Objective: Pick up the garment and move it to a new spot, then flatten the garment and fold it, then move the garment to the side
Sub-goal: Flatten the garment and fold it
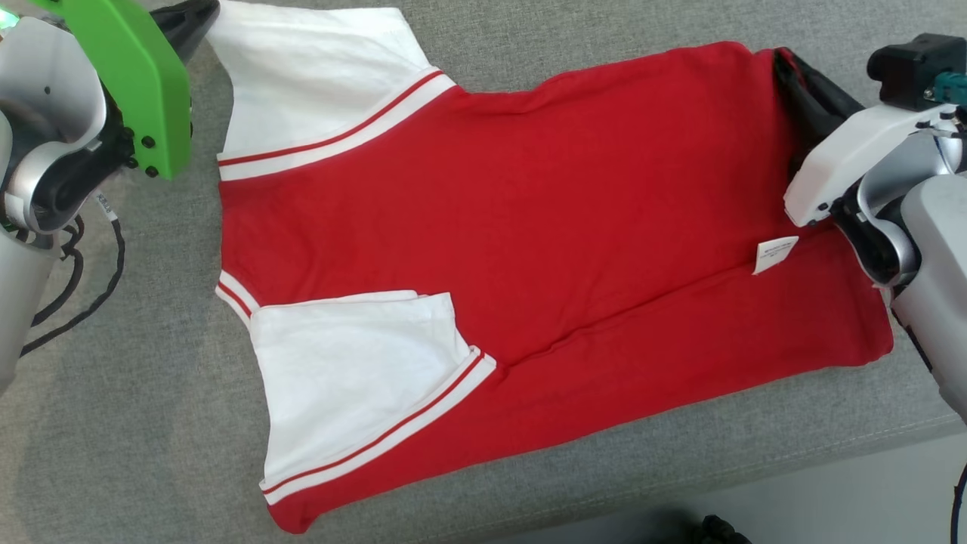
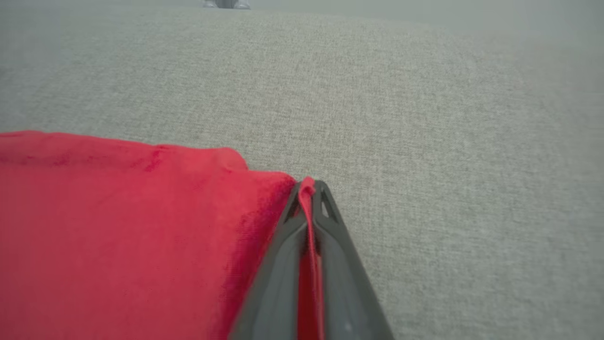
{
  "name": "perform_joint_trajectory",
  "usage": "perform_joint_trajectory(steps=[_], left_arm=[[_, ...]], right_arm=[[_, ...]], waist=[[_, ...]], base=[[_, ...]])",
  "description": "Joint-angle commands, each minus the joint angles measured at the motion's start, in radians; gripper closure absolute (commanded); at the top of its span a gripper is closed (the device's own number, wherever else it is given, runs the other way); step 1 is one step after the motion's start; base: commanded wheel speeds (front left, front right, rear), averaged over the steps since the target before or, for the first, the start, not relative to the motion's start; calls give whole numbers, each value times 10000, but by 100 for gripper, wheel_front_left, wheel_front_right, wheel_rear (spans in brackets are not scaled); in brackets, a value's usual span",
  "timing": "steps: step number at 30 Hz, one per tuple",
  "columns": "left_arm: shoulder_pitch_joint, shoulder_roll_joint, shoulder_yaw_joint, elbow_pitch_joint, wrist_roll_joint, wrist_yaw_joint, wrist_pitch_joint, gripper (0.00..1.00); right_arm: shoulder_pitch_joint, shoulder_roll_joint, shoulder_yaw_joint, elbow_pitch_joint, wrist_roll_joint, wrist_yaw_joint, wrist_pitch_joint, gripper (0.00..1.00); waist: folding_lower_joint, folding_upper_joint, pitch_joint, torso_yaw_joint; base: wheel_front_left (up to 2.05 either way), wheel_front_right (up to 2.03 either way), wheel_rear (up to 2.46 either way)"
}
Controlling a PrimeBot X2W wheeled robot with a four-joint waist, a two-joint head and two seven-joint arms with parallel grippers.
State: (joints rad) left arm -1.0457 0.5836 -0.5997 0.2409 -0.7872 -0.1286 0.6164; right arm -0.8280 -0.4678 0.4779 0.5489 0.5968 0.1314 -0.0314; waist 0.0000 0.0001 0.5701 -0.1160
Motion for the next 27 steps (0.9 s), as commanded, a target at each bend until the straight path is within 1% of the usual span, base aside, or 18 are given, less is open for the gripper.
perform_joint_trajectory(steps=[1, 7, 12, 17, 21, 24, 27], left_arm=[[14, 37, 67, 47, 144, 17, -174, 100], [-78, -10, 163, 140, 154, 5, -851, 100], [-222, -178, 357, 207, 32, -4, -1562, 100], [-15, -389, 529, 223, -451, -13, -1979, 100], [547, -536, 734, -117, -1160, -17, -2109, 100], [1268, -497, 891, -730, -1668, -1, -2227, 100], [2168, -424, 1048, -1527, -2128, 139, -2338, 100]], right_arm=[[-133, -103, -54, -54, 46, -12, -95, 100], [-203, -401, -329, -82, -138, -12, -329, 100], [-311, -367, -884, -23, -5, -12, -788, 100], [-34, -463, -1262, -228, 585, -12, -1249, 100], [589, -661, -1265, -636, 1247, -12, -1612, 100], [1273, -1119, -1293, -1030, 1849, -12, -1933, 100], [2068, -1493, -1393, -1384, 2286, -12, -2154, 100]], waist=[[0, -1, -43, 13], [0, -1, -186, 29], [0, -1, -293, 46], [0, -1, -535, 220], [0, -1, -799, 473], [0, -1, -999, 750], [0, -1, -1194, 1014]], base=[[0, 0, 0], [0, 0, 0], [0, 0, 0], [0, 0, 0], [0, 0, 0], [0, 0, 0], [0, 0, 0]])
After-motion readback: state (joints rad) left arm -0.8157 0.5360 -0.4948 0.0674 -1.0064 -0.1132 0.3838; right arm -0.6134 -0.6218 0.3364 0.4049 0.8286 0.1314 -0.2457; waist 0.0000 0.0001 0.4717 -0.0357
